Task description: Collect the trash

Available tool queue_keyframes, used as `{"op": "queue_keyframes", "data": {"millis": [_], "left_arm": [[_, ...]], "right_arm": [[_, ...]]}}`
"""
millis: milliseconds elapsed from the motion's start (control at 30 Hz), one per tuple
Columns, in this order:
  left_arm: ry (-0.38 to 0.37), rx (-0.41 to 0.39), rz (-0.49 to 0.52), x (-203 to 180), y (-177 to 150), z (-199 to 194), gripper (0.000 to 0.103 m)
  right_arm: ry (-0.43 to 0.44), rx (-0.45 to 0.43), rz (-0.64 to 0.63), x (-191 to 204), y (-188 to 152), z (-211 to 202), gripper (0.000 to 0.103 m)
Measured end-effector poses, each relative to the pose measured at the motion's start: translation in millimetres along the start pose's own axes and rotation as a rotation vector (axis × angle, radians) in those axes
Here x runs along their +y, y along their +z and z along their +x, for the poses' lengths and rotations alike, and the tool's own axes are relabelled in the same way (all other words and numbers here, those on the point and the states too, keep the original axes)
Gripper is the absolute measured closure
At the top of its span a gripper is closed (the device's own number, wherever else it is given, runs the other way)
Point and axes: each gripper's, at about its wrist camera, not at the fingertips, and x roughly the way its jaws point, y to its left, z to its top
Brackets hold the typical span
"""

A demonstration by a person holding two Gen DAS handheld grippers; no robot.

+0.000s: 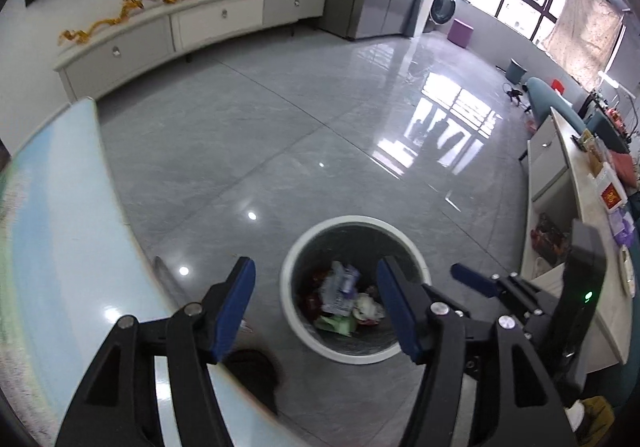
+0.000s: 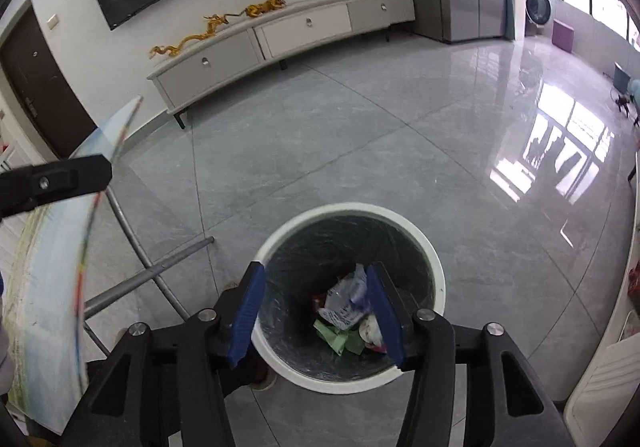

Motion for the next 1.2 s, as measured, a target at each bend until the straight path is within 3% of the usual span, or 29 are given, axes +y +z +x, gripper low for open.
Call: {"op": "queue_keyframes", "data": {"millis": [100, 233, 333, 633, 700, 733, 967, 1033, 1200], "left_arm": [[0.034, -0.063, -0.014, 18.9, -9.5, -29.2, 0.042], [0.132, -0.141, -0.06, 54.1, -27.7, -73.3, 0.042], [0.258, -0.201, -0.096, 87.1, -50.3, -111.9, 0.042], [0.522, -0.334, -0.261, 168.6, -117.6, -212.9, 0.041], [0.549, -0.36, -0.301, 183.1, -131.6, -230.6, 0.039], [0.562, -0.369, -0.319, 190.6, -135.9, -236.7, 0.031], [0.663, -0.442, -0.404, 238.2, -183.7, -285.9, 0.023], [0.704, -0.458, -0.419, 247.7, -194.2, -295.5, 0.011], [0.737, -0.487, -0.452, 266.2, -214.8, -308.4, 0.005]], "right_arm": [[0.013, -0.042, -0.052, 22.7, 10.2, -13.1, 0.043], [0.065, -0.11, -0.145, 68.8, 22.8, -35.6, 0.035], [0.123, -0.147, -0.21, 106.0, 27.9, -48.9, 0.03], [0.246, -0.227, -0.374, 215.1, 22.7, -79.9, 0.009], [0.25, -0.246, -0.398, 232.2, 21.8, -85.5, 0.001], [0.249, -0.258, -0.412, 242.0, 20.9, -89.5, 0.0], [0.199, -0.312, -0.459, 292.5, 15.9, -101.6, 0.0], [0.189, -0.319, -0.47, 302.8, 15.1, -101.2, 0.0], [0.138, -0.337, -0.479, 325.8, 12.6, -97.8, 0.0]]}}
